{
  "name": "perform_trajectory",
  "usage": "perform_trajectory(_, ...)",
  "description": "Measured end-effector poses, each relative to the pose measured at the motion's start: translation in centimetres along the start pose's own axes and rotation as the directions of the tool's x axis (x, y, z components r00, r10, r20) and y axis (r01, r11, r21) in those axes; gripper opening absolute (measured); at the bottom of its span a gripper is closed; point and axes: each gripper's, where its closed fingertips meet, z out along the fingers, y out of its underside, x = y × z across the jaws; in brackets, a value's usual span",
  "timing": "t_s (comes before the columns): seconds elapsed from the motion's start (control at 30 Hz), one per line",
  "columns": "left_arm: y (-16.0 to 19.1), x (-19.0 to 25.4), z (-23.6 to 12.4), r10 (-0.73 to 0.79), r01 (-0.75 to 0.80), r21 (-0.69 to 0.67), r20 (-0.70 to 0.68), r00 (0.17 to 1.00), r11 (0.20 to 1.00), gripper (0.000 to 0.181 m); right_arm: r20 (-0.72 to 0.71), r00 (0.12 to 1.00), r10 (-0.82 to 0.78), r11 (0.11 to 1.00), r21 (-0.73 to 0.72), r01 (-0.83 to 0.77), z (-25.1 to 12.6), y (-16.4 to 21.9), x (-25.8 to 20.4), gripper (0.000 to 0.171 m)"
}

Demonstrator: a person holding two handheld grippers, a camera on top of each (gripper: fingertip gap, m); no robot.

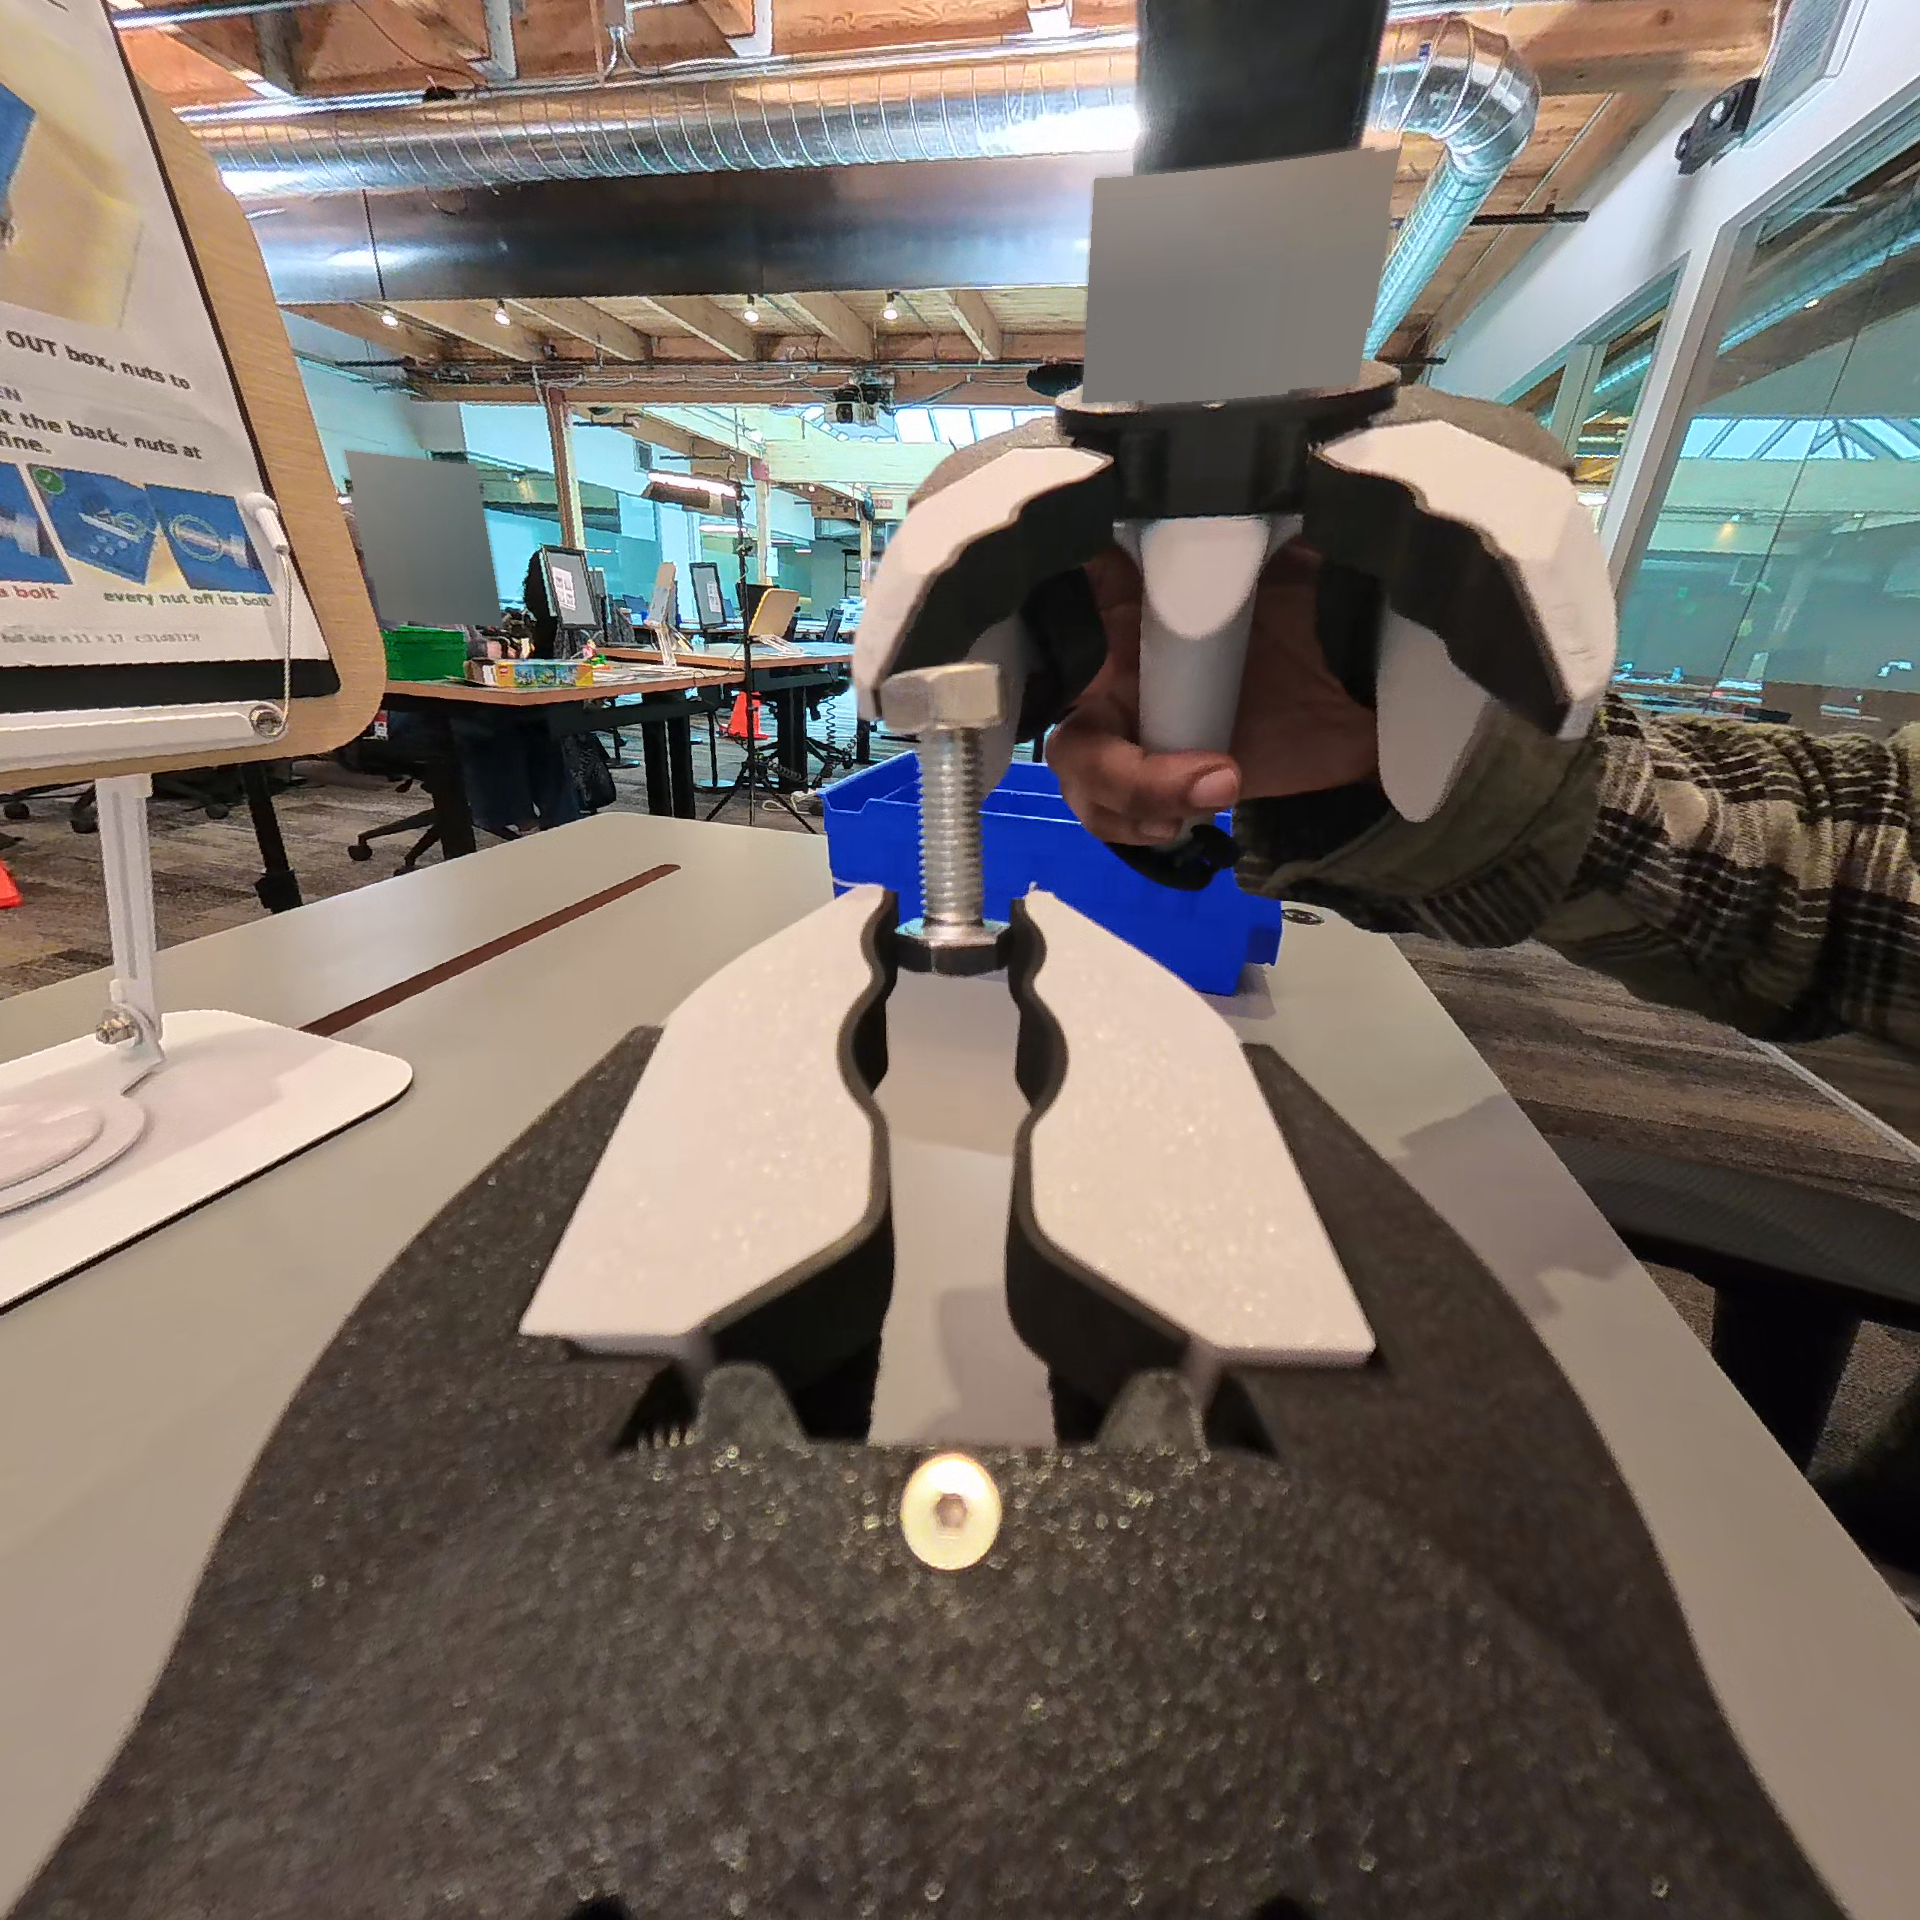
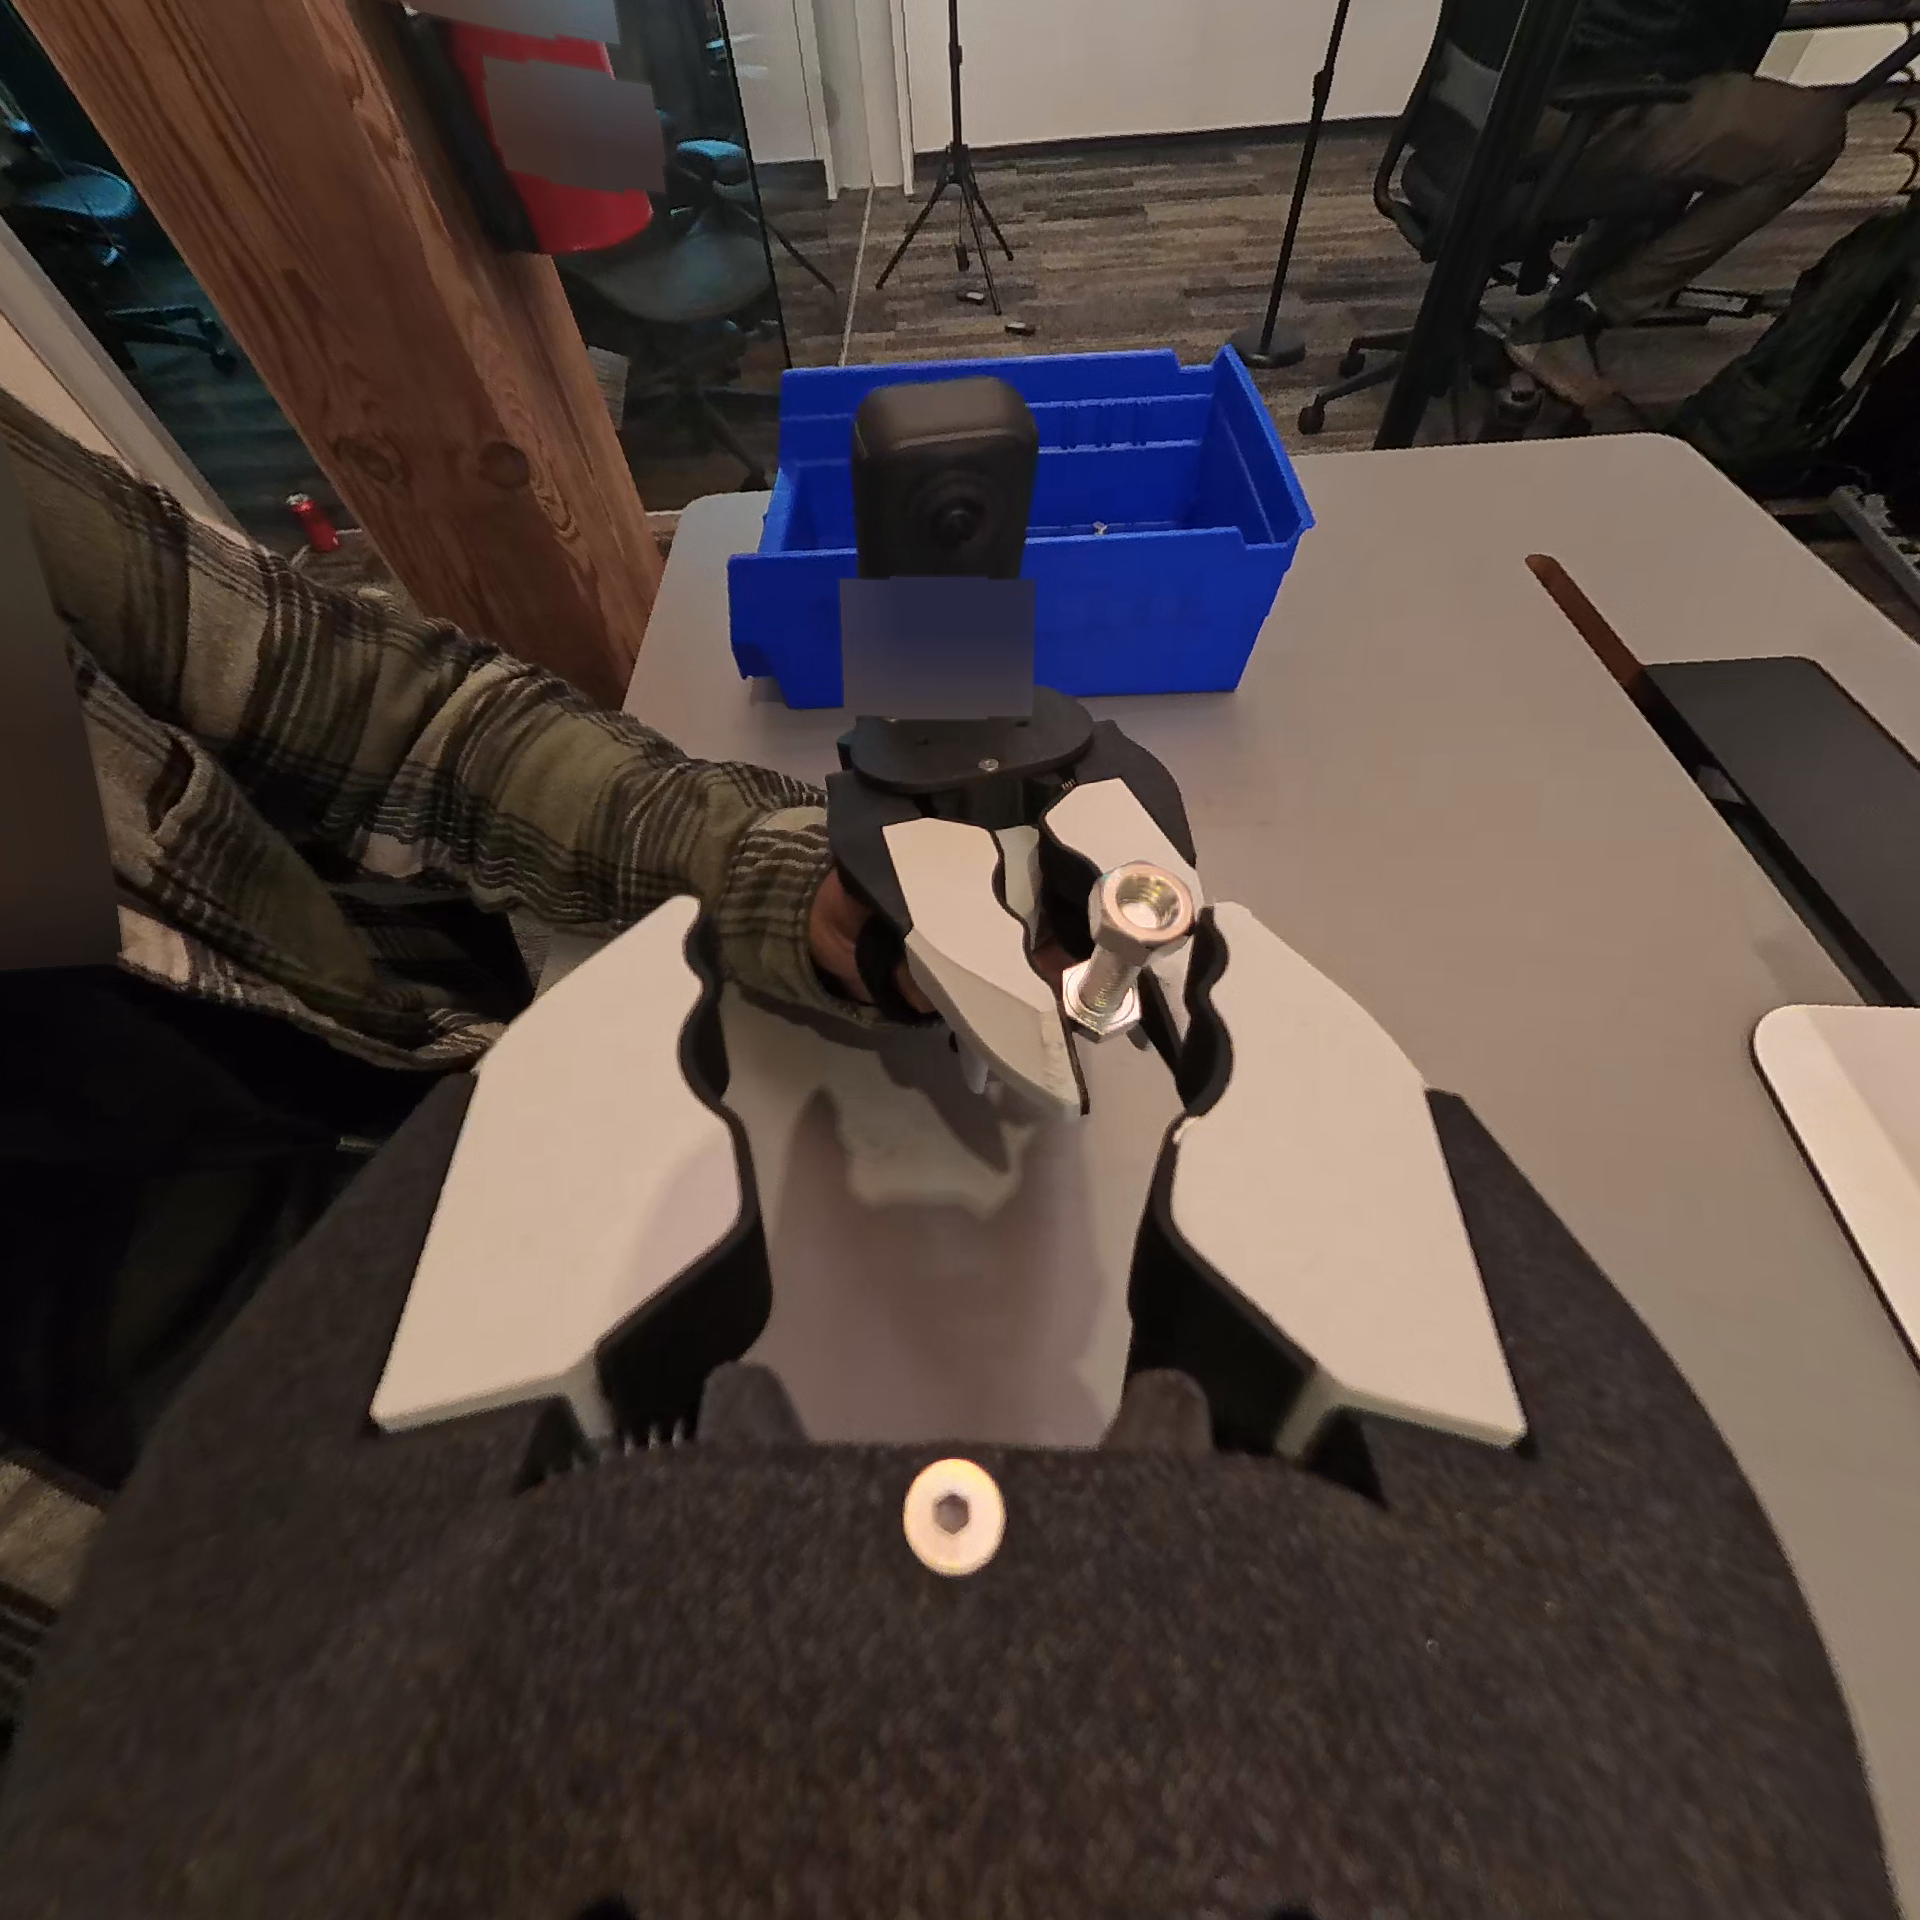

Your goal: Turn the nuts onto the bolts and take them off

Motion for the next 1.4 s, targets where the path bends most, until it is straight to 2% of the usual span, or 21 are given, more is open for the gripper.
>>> perform_trajectory(0.5, -0.02, 0.05, 0.03, 0.003, -0.003, 0.001, 0.000, 1.000, 1.000, 0.020, -0.013, 1.000, -0.002, 1.000, -0.001, 0.002, -0.62, -0.14, -0.02, 0.080)
perform_trajectory(1.4, 0.02, 0.29, 0.15, 0.004, -0.004, 0.000, -0.009, 1.000, 1.000, 0.020, -0.020, 1.000, -0.011, 0.999, -0.039, 0.010, -0.35, 0.07, 0.20, 0.081)
